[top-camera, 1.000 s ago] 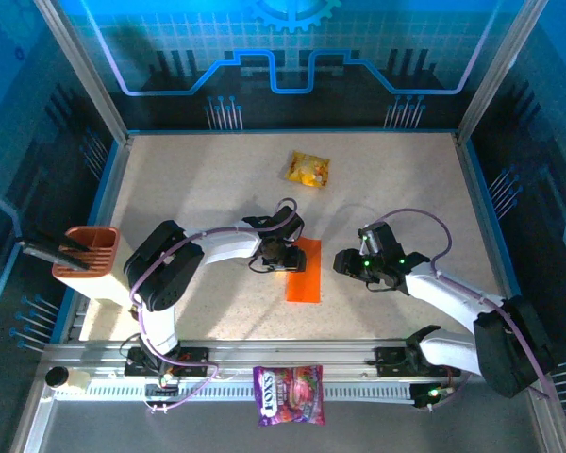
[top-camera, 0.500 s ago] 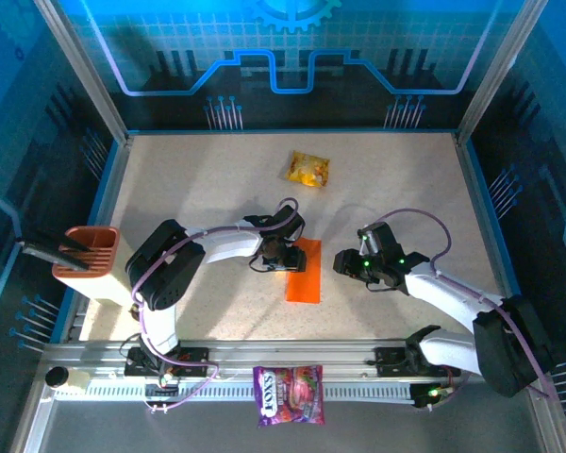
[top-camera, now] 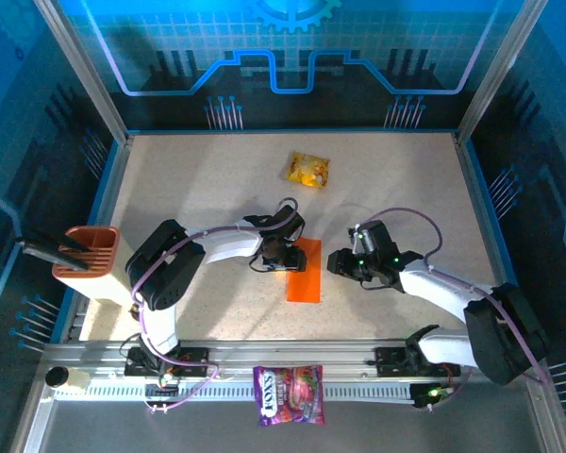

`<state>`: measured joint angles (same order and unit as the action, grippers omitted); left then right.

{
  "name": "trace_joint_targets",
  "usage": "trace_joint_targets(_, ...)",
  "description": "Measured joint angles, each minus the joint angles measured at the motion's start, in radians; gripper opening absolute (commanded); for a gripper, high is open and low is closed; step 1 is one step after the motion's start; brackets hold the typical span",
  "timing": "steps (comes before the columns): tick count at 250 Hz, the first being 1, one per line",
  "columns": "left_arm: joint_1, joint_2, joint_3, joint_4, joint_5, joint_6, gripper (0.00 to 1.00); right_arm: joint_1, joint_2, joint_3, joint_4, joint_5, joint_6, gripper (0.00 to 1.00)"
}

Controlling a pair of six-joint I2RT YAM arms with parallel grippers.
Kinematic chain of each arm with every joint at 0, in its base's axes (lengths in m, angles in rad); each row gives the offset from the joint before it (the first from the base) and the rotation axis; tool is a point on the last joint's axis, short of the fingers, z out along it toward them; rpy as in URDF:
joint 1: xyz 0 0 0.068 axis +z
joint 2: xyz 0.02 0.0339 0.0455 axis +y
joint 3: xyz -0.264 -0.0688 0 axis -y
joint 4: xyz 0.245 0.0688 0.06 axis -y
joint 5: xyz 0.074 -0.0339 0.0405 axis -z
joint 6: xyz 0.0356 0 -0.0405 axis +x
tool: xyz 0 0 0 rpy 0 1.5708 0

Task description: Fold a paper plane with a square sheet of paper (pick it up from the middle)

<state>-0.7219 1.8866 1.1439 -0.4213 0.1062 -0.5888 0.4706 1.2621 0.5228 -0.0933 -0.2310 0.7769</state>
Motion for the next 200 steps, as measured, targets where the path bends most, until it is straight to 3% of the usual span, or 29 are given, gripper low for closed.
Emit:
trace_joint_targets(54,0.000,0.002,0.000,0.001,0.000,-0.004,0.50,0.002,0.016,0.000,0.016,-0.022,0.000,0.36)
trace_joint_targets(200,0.001,0.006,0.007,-0.005,0.003,0.012,0.50,0.031,0.210,0.063,0.138,-0.077,0.056,0.05)
